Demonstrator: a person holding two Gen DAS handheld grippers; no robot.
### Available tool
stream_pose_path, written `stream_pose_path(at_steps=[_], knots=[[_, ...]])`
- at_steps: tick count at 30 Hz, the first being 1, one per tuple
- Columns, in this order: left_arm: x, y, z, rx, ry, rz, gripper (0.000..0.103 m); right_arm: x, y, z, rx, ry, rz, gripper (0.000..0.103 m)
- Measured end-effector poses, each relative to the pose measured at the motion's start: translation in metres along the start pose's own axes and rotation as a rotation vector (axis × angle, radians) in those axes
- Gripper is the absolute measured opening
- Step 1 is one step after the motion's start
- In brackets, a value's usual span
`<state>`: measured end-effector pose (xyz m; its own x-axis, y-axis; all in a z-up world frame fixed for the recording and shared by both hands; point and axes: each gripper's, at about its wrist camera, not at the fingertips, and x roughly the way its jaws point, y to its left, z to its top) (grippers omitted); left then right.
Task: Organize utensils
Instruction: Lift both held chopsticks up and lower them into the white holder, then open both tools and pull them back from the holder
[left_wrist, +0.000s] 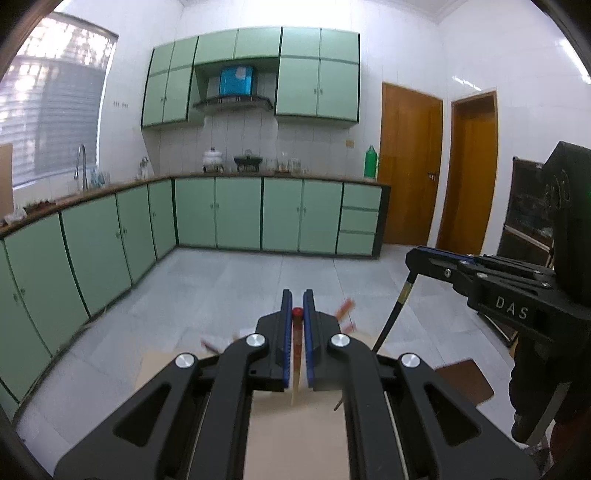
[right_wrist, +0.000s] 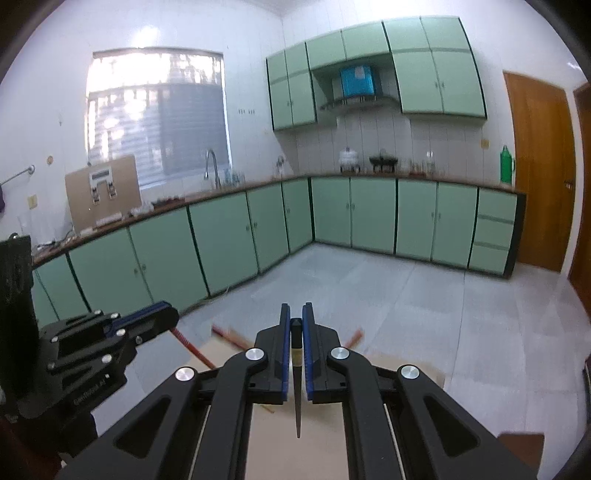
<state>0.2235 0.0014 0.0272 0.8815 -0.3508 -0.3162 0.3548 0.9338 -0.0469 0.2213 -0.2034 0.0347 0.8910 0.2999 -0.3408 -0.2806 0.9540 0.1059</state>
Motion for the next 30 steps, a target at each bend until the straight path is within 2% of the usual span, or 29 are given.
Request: stream_pose_path(at_steps=[6,12,18,30], knots=[[0.022,0.004,0.035,0.010,-0.056,0.032,0.005,0.023,-0.004,0.040,-0.011,-0.079,-0.037,0.006],[0.054,0.016,0.049,-0.009,-0.082,0.062,0.005,0.054,-0.015,0.050,0.003,-0.097,-0.061,0.006],[0.087,0.019,0.047,-0.007,-0.091,0.083,0.005,0.088,-0.026,0.043,0.023,-0.075,-0.066,0.006],[0.136,0.031,0.014,-0.011,0.020,0.088,0.005,0.137,-0.039,0.010,0.054,0.011,-0.086,0.006]])
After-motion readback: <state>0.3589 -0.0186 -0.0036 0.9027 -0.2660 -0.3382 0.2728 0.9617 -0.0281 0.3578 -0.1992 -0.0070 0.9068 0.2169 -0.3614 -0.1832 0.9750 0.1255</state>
